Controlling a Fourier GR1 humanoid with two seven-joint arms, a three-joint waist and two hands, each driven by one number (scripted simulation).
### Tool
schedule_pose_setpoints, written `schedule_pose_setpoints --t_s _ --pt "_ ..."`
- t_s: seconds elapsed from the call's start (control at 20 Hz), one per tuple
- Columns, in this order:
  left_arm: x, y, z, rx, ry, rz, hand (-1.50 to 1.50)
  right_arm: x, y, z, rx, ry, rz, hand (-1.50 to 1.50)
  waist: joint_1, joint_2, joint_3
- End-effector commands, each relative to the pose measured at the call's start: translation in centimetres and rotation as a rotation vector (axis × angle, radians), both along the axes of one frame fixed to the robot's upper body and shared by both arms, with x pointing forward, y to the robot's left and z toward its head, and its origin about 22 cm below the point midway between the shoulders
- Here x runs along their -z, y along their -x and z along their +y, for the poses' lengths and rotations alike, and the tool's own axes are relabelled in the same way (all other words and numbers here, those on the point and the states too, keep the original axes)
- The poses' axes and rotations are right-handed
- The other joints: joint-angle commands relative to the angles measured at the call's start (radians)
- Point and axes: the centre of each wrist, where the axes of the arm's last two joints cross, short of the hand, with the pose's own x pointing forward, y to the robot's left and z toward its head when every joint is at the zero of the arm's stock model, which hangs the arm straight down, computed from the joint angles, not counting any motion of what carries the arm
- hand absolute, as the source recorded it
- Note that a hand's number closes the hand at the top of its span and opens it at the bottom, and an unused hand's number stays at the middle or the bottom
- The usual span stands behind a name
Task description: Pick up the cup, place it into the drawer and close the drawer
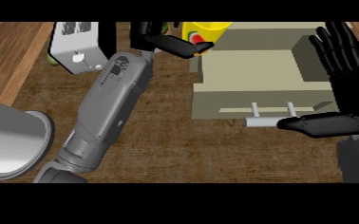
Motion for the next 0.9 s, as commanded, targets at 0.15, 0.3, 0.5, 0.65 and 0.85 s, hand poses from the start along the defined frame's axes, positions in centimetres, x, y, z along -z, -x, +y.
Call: schedule_pose_setpoints --t_s 0.15,0.3,0.5,0.65,0.85 --pt "-5.1 -0.8 -5.3 -0.06 -0.102 0.115 1.5 1.1 -1.0 0.5 -0.014 0.004 -0.011 -1.5 -0.03 0.011 0.001" --pt "-4.3 -1.5 -5.7 -0.095 -0.174 0.173 1.5 0.6 -0.3 0.1 -0.044 -0.014 -0.019 -1.5 -0.051 0.016 0.001" --pt "-3.8 -1.9 -6.2 -0.132 -0.231 0.248 1.5 -0.9 -1.5 0.4 -0.075 -0.008 -0.037 -1.5 -0.078 0.025 0.002" --pt "-0.4 -1.8 -5.1 -0.087 -0.297 0.284 1.5 -0.7 -1.5 1.6 -0.08 0.0 -0.034 -1.5 -0.095 0.032 0.001" --pt "0.5 -1.7 -5.1 -0.056 -0.405 0.344 1.5 -1.0 -1.2 1.8 -0.131 0.005 -0.058 -1.5 -0.153 0.041 0.002"
